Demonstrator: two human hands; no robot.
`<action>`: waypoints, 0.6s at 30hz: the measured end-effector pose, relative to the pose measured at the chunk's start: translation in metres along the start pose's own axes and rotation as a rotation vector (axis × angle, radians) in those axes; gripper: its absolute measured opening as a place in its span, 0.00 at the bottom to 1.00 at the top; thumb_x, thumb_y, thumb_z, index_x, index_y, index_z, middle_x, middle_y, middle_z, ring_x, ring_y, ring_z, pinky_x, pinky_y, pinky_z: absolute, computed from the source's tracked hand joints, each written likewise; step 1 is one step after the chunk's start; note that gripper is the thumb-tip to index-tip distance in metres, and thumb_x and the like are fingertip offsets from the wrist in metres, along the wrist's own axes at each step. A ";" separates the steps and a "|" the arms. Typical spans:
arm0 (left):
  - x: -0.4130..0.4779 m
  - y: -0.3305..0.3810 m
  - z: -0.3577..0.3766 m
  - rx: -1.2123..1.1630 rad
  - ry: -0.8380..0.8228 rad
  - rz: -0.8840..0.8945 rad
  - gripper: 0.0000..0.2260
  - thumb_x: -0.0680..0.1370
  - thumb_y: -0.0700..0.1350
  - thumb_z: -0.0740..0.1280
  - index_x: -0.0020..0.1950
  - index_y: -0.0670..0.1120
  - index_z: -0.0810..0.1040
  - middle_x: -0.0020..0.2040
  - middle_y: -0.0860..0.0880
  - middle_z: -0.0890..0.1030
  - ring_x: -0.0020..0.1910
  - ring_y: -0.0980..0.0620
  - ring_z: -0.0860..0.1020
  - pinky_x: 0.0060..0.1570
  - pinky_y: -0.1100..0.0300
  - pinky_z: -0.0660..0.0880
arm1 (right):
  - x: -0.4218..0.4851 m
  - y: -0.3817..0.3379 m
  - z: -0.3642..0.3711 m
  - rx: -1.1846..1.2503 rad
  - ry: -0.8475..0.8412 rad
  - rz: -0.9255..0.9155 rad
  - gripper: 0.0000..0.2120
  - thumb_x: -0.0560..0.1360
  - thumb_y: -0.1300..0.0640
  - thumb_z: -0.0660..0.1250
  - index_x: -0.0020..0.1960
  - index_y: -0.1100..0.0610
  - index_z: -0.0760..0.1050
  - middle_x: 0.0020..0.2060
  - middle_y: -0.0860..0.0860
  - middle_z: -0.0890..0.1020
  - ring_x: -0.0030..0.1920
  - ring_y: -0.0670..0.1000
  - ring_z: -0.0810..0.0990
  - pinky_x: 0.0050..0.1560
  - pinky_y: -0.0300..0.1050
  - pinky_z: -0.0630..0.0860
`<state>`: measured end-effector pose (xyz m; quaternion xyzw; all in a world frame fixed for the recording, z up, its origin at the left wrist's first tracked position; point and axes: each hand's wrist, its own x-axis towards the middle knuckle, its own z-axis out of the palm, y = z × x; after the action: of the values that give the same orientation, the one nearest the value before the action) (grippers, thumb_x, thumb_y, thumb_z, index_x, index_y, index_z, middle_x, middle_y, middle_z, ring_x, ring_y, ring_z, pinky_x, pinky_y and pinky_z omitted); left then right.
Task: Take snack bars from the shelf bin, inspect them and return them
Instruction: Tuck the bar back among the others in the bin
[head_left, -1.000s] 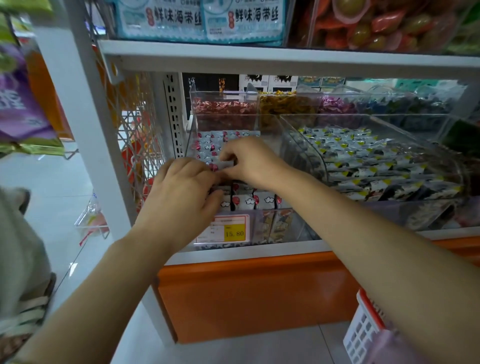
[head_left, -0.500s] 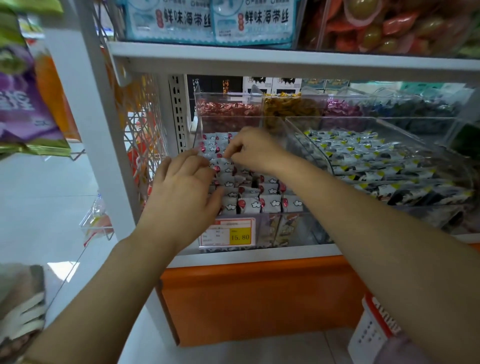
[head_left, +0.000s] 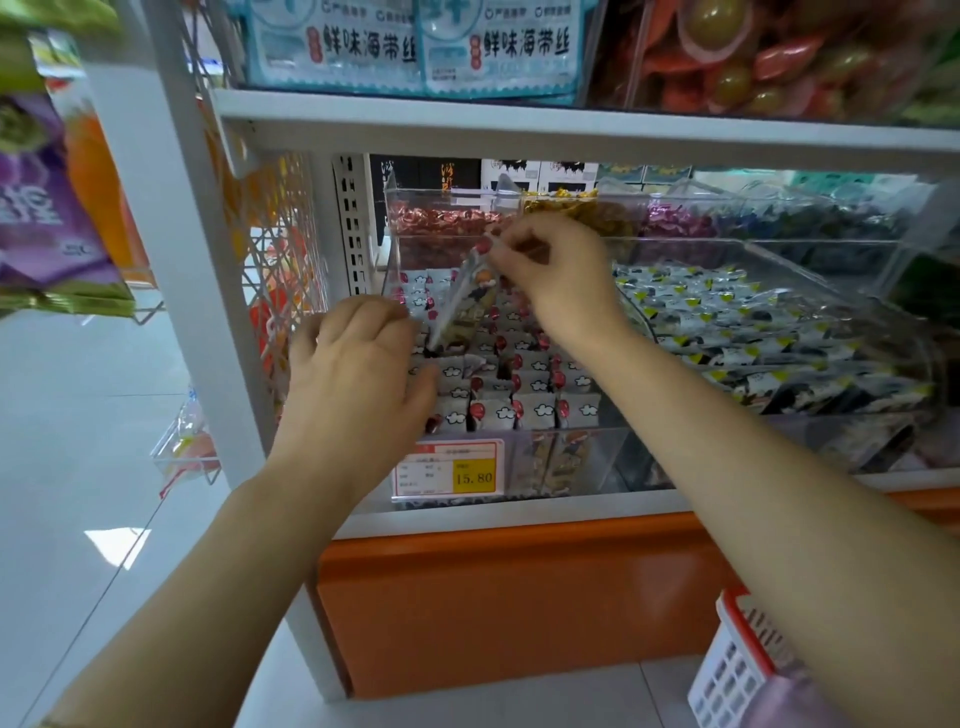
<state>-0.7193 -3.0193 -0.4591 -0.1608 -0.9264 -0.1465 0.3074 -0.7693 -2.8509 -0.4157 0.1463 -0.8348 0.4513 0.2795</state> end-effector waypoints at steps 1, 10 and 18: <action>0.000 0.002 -0.001 -0.011 0.040 0.001 0.16 0.76 0.47 0.65 0.62 0.43 0.76 0.63 0.46 0.75 0.66 0.44 0.66 0.64 0.45 0.57 | -0.006 0.000 -0.008 0.052 0.053 0.029 0.03 0.76 0.60 0.65 0.45 0.60 0.76 0.40 0.51 0.80 0.40 0.51 0.79 0.43 0.46 0.77; -0.001 0.030 -0.002 -0.509 -0.072 -0.140 0.16 0.79 0.51 0.61 0.64 0.48 0.75 0.51 0.54 0.77 0.47 0.59 0.75 0.44 0.70 0.71 | -0.071 0.010 -0.054 0.722 0.198 0.421 0.07 0.77 0.65 0.62 0.42 0.61 0.76 0.37 0.54 0.81 0.34 0.48 0.82 0.35 0.38 0.79; 0.000 0.037 -0.004 -1.208 -0.162 -0.486 0.06 0.78 0.45 0.64 0.47 0.43 0.75 0.41 0.46 0.81 0.38 0.51 0.82 0.32 0.63 0.77 | -0.087 0.008 -0.063 0.931 0.129 0.554 0.03 0.71 0.62 0.67 0.40 0.61 0.78 0.33 0.53 0.84 0.33 0.49 0.83 0.34 0.39 0.79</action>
<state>-0.7028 -2.9873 -0.4500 -0.1018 -0.7113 -0.6936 0.0506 -0.6825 -2.7947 -0.4464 0.0014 -0.5351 0.8381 0.1063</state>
